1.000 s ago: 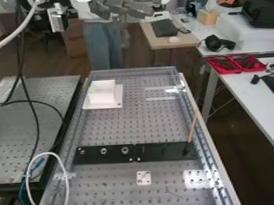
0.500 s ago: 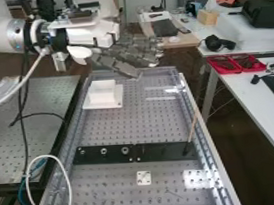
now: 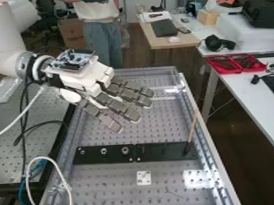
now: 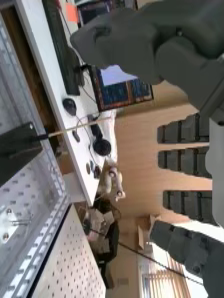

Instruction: Grab the bearing and place it in the white container

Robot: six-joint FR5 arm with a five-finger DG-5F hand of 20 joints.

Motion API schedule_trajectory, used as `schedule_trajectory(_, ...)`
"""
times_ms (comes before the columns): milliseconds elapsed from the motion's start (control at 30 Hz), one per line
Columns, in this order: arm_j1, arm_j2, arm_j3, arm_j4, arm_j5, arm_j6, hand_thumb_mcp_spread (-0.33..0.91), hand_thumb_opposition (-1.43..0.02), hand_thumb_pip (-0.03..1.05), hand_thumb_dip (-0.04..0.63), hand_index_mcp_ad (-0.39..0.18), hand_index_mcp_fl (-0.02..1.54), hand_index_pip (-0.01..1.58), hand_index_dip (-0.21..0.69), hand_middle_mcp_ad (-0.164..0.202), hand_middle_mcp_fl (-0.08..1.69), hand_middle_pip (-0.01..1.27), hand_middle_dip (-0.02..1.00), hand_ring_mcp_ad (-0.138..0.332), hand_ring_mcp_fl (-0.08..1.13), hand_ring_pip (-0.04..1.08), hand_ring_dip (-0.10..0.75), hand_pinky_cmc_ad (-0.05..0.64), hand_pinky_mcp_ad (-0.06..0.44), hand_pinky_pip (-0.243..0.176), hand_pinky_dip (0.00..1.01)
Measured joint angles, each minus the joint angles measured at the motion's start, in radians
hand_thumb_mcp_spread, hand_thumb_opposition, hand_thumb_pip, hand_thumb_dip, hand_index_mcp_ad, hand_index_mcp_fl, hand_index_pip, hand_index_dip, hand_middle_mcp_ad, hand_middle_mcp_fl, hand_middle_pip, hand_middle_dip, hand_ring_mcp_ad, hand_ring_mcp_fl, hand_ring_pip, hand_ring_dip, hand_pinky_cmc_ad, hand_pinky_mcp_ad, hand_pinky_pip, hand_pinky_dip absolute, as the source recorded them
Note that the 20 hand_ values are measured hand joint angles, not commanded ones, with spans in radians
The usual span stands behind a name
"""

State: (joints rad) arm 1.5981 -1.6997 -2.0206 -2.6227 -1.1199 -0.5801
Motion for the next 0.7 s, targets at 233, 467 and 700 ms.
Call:
schedule_trajectory(233,0.033,-0.058,-0.046,0.074,0.153,0.032,0.32,-0.74,0.51,0.126,-0.012,0.16,0.53,0.051,0.051,0.00,0.14,0.14,0.195,0.00,0.09,0.059,0.379,0.297,-0.091,0.24)
schedule_trajectory(467,0.060,-0.118,-0.070,0.141,0.264,0.070,0.33,-0.77,0.56,0.162,-0.012,0.13,0.92,0.058,0.052,0.00,0.13,0.14,0.194,0.00,0.09,0.059,0.382,0.295,-0.106,0.24)
schedule_trajectory(700,0.087,-0.191,-0.089,0.249,0.380,0.117,0.34,-0.80,0.63,0.195,-0.012,0.09,1.24,0.093,0.051,0.00,0.13,0.14,0.192,0.00,0.08,0.059,0.379,0.293,-0.105,0.25)
